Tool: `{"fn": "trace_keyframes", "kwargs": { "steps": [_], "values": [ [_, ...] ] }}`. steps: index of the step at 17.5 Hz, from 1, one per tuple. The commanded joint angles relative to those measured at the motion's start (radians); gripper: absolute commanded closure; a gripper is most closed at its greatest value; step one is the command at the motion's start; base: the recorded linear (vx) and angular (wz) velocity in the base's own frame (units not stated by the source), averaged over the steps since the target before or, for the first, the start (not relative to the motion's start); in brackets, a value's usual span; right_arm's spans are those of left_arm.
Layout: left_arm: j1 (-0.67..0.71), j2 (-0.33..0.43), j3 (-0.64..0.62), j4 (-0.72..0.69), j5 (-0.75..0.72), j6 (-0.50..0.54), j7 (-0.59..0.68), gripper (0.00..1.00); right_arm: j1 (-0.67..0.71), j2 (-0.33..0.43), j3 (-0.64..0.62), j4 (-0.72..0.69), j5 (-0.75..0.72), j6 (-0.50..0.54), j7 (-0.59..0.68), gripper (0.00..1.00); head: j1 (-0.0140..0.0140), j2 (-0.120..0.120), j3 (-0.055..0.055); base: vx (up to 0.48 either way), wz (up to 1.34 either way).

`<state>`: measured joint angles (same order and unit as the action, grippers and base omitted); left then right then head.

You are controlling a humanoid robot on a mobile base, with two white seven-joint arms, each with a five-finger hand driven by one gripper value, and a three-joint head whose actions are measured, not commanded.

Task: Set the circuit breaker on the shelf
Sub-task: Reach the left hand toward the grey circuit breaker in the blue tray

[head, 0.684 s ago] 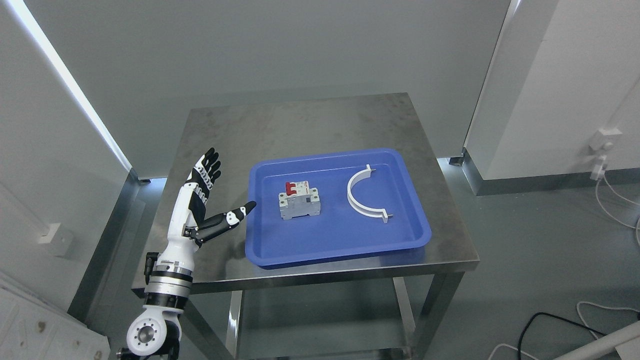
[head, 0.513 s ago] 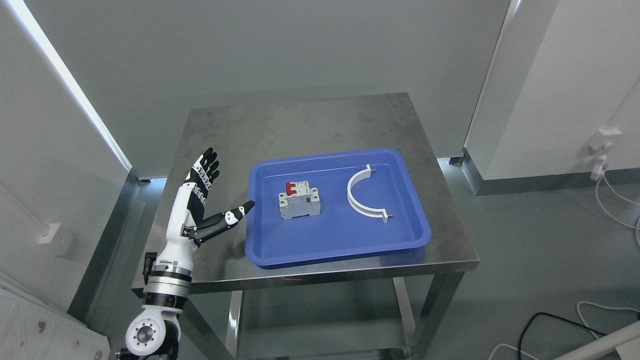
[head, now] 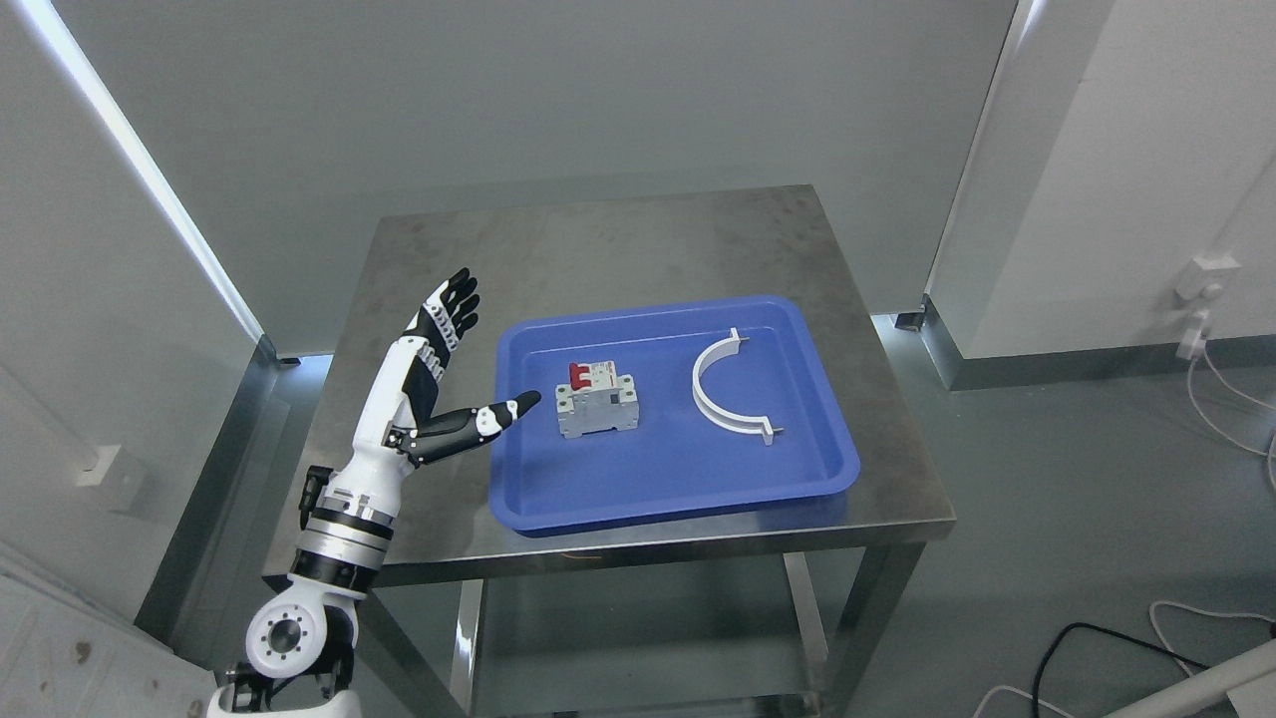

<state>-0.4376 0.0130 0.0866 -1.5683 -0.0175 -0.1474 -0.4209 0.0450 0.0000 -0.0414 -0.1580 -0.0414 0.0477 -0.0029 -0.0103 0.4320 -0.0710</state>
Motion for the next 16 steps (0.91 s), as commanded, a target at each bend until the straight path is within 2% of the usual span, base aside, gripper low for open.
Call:
{"fn": "trace_keyframes", "kwargs": {
  "steps": [1,4,8,11,14,16],
  "values": [
    [-0.105,0.096,-0.071,0.005,-0.163,0.066,-0.128,0.02,0.000,-0.017,0.000,0.000,0.000,0.000,0.000,0.00,0.0000,0.000,0.000,0.000,0.00],
    [-0.144,0.120,-0.158,0.017,-0.232,0.135,-0.144,0.02,0.000,-0.017,0.000,0.000,0.000,0.000,0.000,0.00,0.0000,0.000,0.000,0.000,0.00],
    [-0.176,0.114,-0.247,0.019,-0.246,0.195,-0.165,0.03,0.000,-0.017,0.000,0.000,0.000,0.000,0.000,0.00,0.0000,0.000,0.000,0.000,0.00],
    [-0.214,0.116,-0.266,0.034,-0.268,0.264,-0.189,0.11,0.000,-0.017,0.000,0.000,0.000,0.000,0.000,0.00,0.0000,0.000,0.000,0.000,0.00],
    [-0.234,0.111,-0.278,0.080,-0.401,0.269,-0.258,0.12,0.000,-0.017,0.000,0.000,0.000,0.000,0.000,0.00,0.0000,0.000,0.000,0.000,0.00],
    [-0.227,0.113,-0.284,0.085,-0.436,0.282,-0.277,0.14,0.000,-0.017,0.000,0.000,0.000,0.000,0.000,0.00,0.0000,0.000,0.000,0.000,0.00]
  ]
}}
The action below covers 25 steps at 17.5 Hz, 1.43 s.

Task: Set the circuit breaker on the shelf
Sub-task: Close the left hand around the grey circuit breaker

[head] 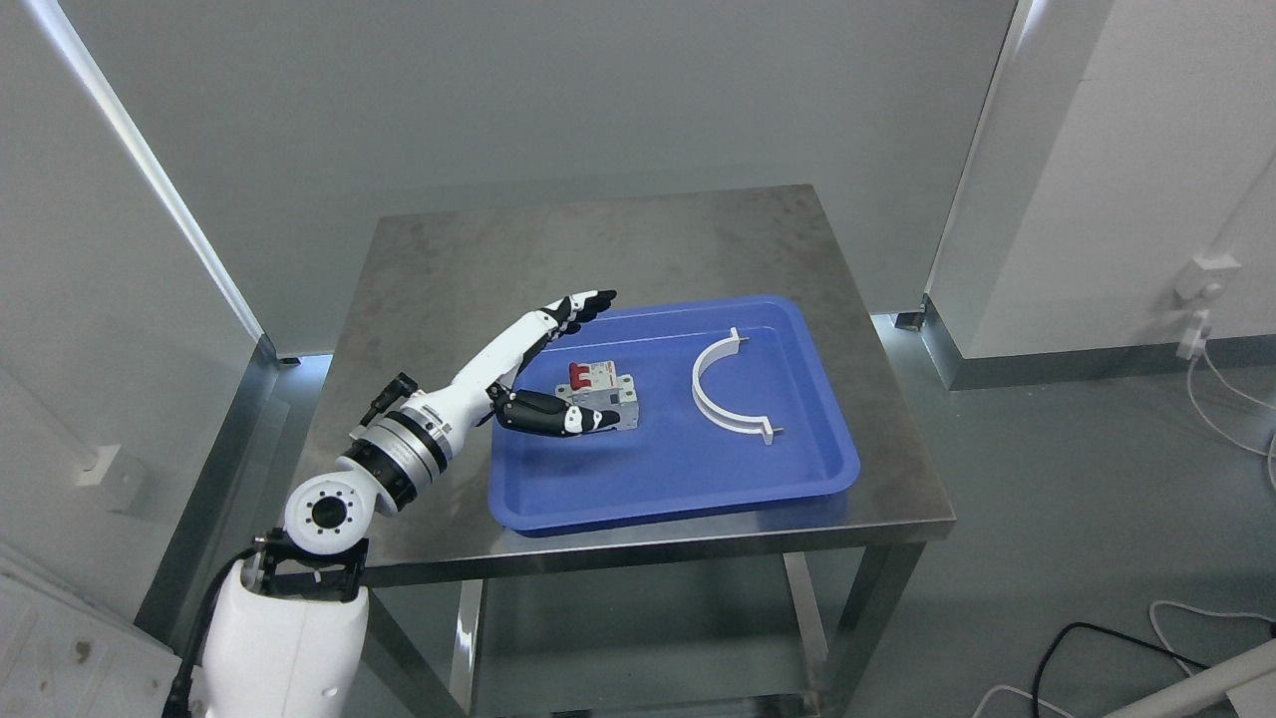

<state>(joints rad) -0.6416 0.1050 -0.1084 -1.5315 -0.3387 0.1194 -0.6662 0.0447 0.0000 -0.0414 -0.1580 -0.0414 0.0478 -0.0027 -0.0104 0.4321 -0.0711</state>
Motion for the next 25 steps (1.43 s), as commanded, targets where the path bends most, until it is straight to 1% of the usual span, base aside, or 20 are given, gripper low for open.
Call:
{"fn": "trace_keyframes", "kwargs": {
  "steps": [1,4,7,12,15,17,21,22,24,25],
  "values": [
    [-0.021,0.021,-0.089,0.060,-0.129,0.020,-0.032,0.15,0.001,-0.017,0.000,0.000,0.000,0.000,0.000,0.00,0.0000,0.000,0.000,0.000,0.00],
    [-0.024,0.016,-0.073,0.096,-0.170,0.020,-0.029,0.17,0.000,-0.017,0.000,-0.001,0.000,0.000,0.000,0.00,0.0000,0.000,0.000,0.000,0.00],
    [-0.026,0.007,-0.030,0.099,-0.174,0.020,-0.023,0.20,0.001,-0.017,0.000,0.000,0.000,0.000,0.000,0.00,0.0000,0.000,0.000,-0.001,-0.01],
    [-0.026,0.009,-0.005,0.106,-0.184,0.020,-0.024,0.31,0.000,-0.017,0.000,0.000,0.000,0.000,0.000,0.00,0.0000,0.000,0.000,0.000,0.00],
    [-0.027,-0.007,-0.005,0.125,-0.230,0.019,-0.024,0.32,0.000,-0.017,0.000,0.000,0.000,0.000,0.000,0.00,0.0000,0.000,0.000,0.000,0.00],
    [-0.032,-0.014,-0.005,0.134,-0.237,0.017,-0.024,0.36,0.000,-0.017,0.000,0.000,0.000,0.000,0.000,0.00,0.0000,0.000,0.000,0.000,0.00],
    [-0.041,-0.051,0.015,0.148,-0.238,-0.003,-0.023,0.53,0.000,-0.017,0.000,0.000,0.000,0.000,0.000,0.00,0.0000,0.000,0.000,0.000,0.00],
    [-0.046,-0.059,0.024,0.155,-0.238,-0.027,-0.021,0.61,0.001,-0.017,0.000,0.000,0.000,0.000,0.000,0.00,0.0000,0.000,0.000,0.000,0.00],
    [-0.052,-0.076,0.058,0.166,-0.238,-0.099,-0.021,0.81,0.000,-0.017,0.000,0.000,0.000,0.000,0.000,0.00,0.0000,0.000,0.000,0.000,0.00],
    [-0.053,-0.085,0.079,0.172,-0.238,-0.133,-0.021,0.87,0.001,-0.017,0.000,0.000,0.000,0.000,0.000,0.00,0.0000,0.000,0.000,0.000,0.00]
  ]
}}
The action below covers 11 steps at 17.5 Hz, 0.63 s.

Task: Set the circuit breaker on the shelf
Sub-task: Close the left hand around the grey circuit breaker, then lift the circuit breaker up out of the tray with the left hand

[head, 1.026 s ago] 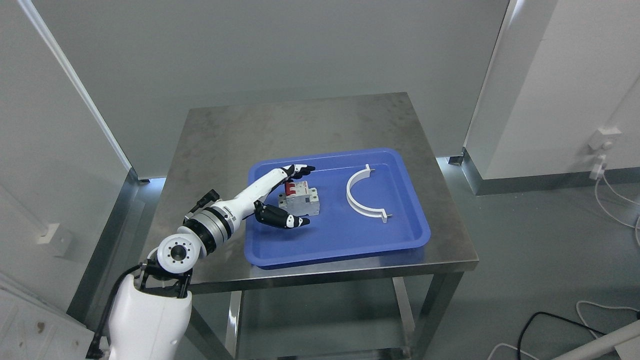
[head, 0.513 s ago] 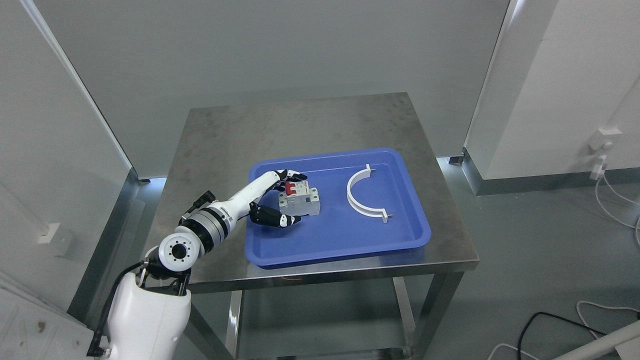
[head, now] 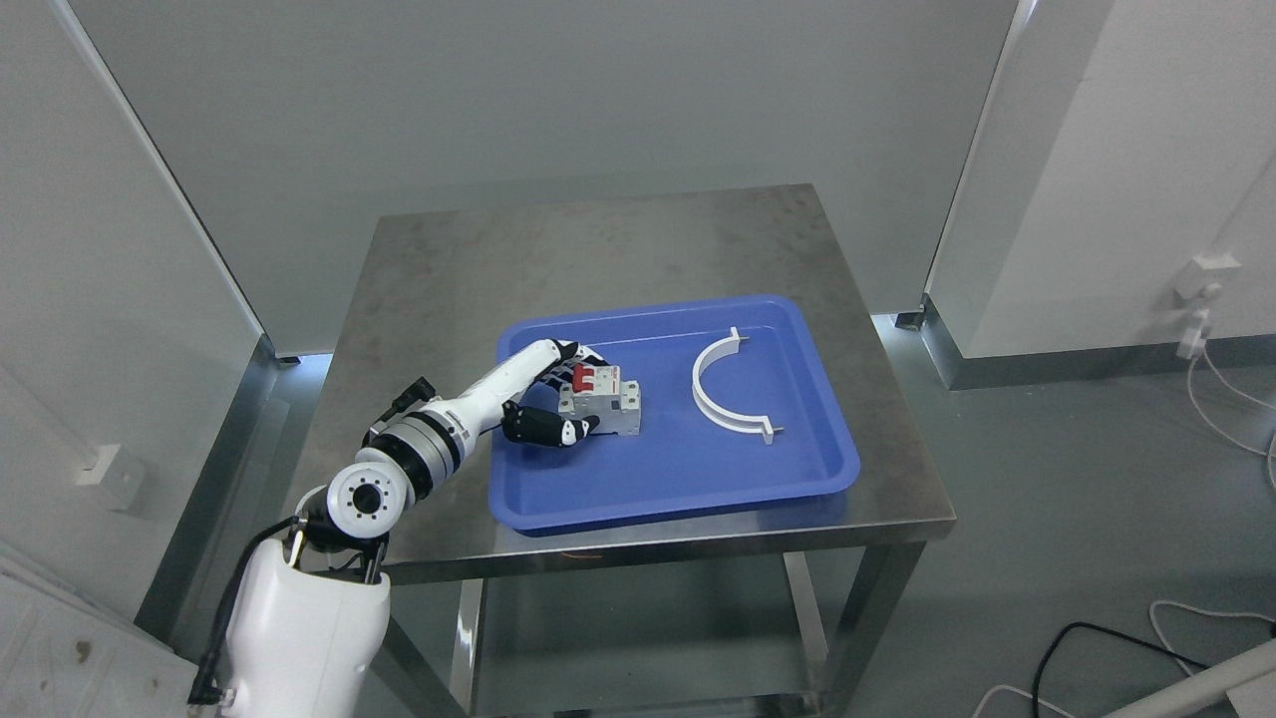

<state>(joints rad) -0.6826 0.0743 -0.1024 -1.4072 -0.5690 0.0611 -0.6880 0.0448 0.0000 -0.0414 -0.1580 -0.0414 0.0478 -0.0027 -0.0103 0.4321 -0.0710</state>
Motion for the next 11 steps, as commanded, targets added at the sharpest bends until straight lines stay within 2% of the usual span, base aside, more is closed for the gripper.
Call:
{"fn": "trace_keyframes", "kwargs": {
  "steps": [1,3,6,9,11],
  "values": [
    [-0.023,-0.057,0.102,0.048,-0.005,-0.099,0.001,0.90,0.000,-0.017,0.000,0.000,0.000,0.000,0.000,0.00,0.0000,0.000,0.000,0.000,0.00],
    [-0.058,-0.057,0.160,0.036,0.020,-0.135,0.002,0.91,0.000,-0.017,0.000,0.000,0.000,0.000,0.000,0.00,0.0000,0.000,0.000,0.000,0.00],
    [-0.091,-0.057,0.234,-0.004,0.199,-0.164,0.056,0.90,0.000,-0.017,0.000,0.000,0.000,0.000,0.000,0.00,0.0000,0.000,0.000,0.000,0.00],
    [-0.040,-0.057,0.305,-0.052,0.357,-0.226,0.294,0.89,0.000,-0.017,0.000,0.000,0.000,0.000,0.000,0.00,0.0000,0.000,0.000,0.001,-0.01],
    [0.012,-0.057,0.303,-0.052,0.412,-0.364,0.440,0.89,0.000,-0.017,0.000,0.000,0.000,0.000,0.000,0.00,0.0000,0.000,0.000,0.002,-0.01]
  ]
}}
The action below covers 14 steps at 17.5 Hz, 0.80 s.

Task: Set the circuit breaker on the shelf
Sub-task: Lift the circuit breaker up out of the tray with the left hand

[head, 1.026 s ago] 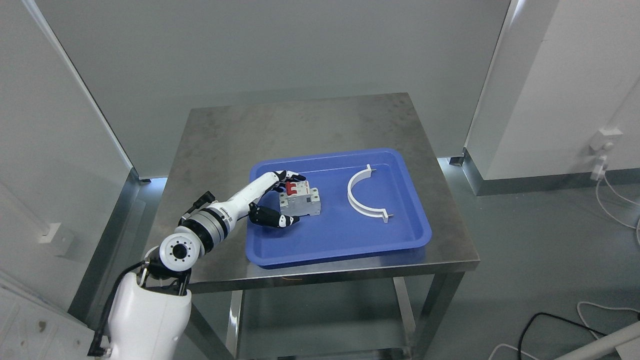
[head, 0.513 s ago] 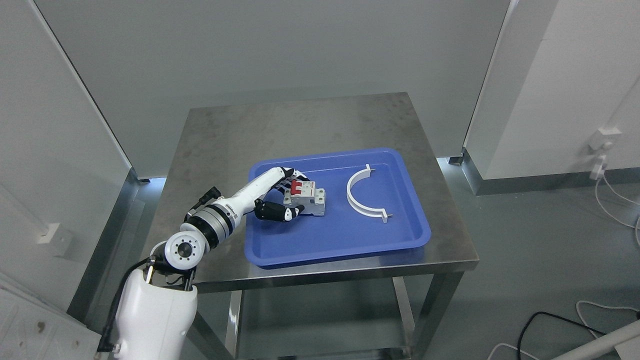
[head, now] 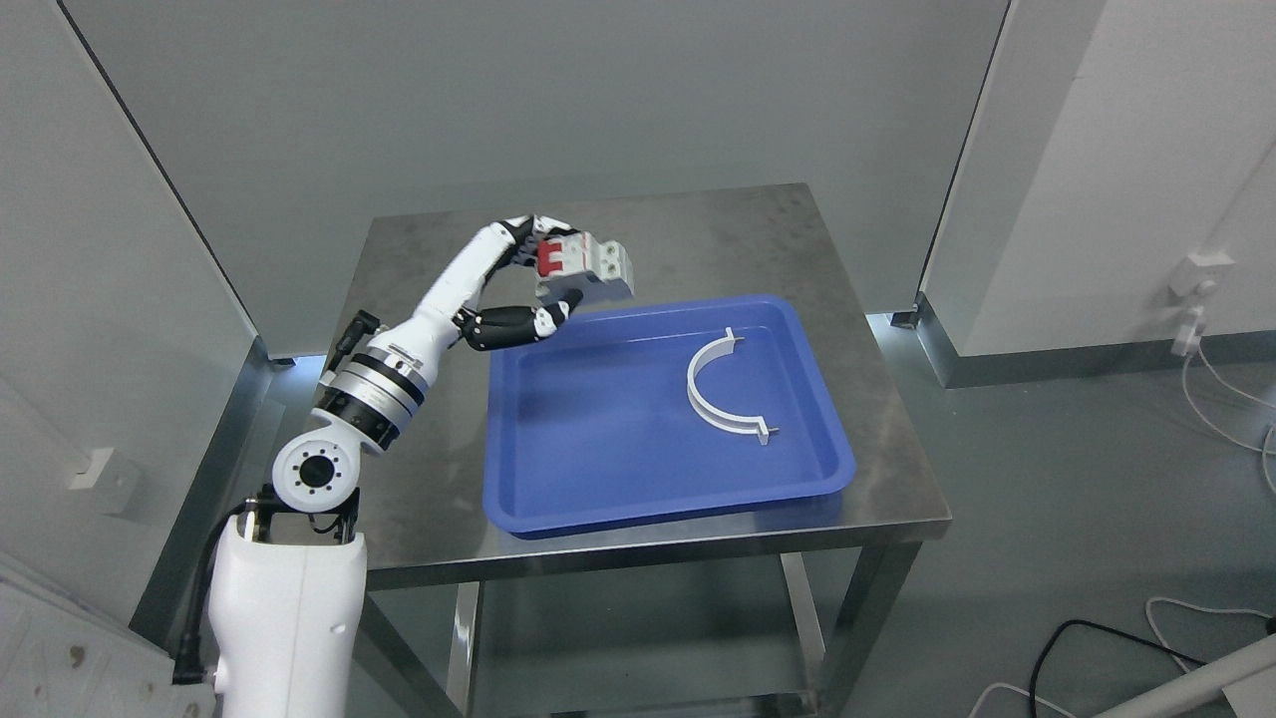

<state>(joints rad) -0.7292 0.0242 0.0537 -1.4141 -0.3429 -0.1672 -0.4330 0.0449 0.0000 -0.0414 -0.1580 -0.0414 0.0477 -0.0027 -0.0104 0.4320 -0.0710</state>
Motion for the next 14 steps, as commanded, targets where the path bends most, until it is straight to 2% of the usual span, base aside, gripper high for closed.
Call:
{"fn": "trace_keyframes", "kwargs": {
  "steps": [1,7,10,14],
  "values": [
    [0.088,-0.007,0.141,-0.054,0.186,-0.178,0.241,0.89,0.000,-0.017,0.000,0.000,0.000,0.000,0.000,0.00,0.0000,0.000,0.000,0.002,0.01],
    [0.260,-0.007,0.098,-0.209,0.188,-0.173,0.261,0.89,0.001,-0.017,0.000,0.000,0.000,0.000,0.000,0.00,0.0000,0.000,0.000,0.000,0.00],
    [0.269,-0.007,0.107,-0.246,0.188,-0.117,0.261,0.89,0.000,-0.017,0.000,0.000,0.000,0.000,0.000,0.00,0.0000,0.000,0.000,0.000,0.00],
    [0.269,-0.007,0.107,-0.266,0.188,-0.106,0.257,0.89,0.000,-0.017,0.000,0.000,0.000,0.000,0.000,0.00,0.0000,0.000,0.000,-0.067,-0.10]
  ]
}}
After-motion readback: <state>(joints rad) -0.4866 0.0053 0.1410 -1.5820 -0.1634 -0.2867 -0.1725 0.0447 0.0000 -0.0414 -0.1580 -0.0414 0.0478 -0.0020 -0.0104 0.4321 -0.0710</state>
